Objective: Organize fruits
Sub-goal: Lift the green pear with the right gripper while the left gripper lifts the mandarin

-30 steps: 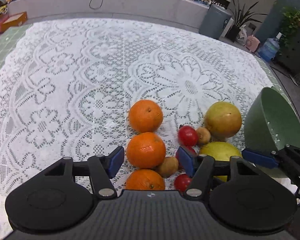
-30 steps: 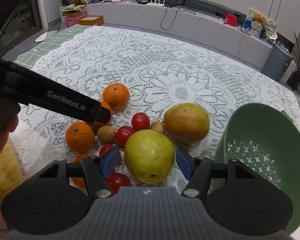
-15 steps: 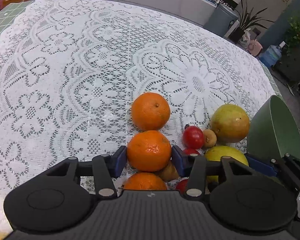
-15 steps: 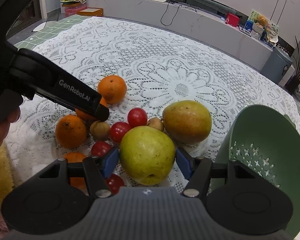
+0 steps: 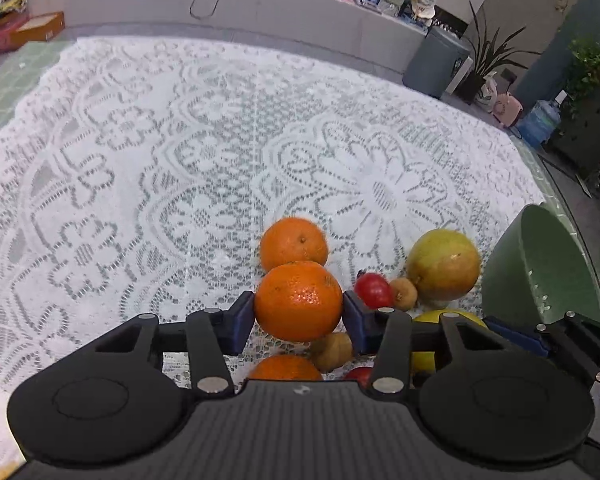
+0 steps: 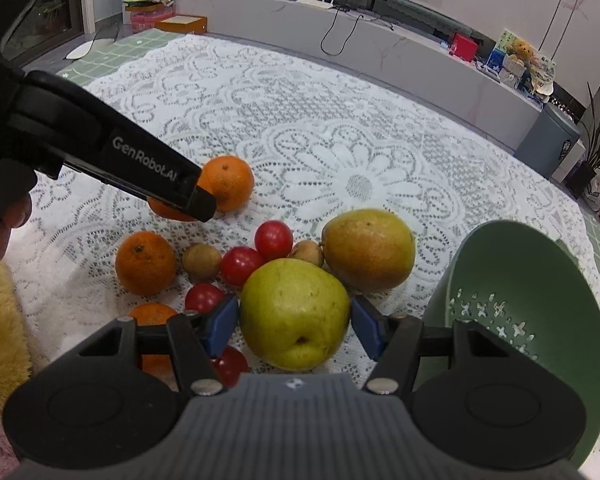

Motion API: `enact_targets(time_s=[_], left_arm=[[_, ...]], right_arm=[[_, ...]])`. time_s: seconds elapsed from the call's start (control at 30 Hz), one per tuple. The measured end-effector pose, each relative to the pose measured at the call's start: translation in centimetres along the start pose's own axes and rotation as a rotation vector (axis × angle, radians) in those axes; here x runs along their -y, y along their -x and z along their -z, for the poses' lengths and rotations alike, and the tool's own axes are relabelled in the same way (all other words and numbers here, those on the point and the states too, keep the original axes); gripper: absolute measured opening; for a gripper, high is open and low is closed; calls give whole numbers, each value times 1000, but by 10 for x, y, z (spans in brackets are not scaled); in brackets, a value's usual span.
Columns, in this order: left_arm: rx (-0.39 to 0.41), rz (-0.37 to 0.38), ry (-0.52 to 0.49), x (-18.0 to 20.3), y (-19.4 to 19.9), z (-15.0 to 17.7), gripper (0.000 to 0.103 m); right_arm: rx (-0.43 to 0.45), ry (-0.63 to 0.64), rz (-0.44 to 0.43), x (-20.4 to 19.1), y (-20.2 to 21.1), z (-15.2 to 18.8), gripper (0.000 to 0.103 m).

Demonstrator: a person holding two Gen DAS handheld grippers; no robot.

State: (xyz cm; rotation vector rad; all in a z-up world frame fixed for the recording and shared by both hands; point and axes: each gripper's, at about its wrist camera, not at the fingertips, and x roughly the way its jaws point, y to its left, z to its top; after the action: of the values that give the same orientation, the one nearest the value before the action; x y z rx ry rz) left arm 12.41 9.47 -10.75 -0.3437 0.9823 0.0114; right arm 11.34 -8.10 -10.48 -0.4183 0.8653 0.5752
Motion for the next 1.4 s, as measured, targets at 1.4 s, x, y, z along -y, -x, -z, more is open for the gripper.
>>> enact_targets(time_s=[1.4], left_arm=[[-66, 209, -368, 181, 19, 7, 53]], right_arm=[[35, -197, 84, 147, 72, 43, 59]])
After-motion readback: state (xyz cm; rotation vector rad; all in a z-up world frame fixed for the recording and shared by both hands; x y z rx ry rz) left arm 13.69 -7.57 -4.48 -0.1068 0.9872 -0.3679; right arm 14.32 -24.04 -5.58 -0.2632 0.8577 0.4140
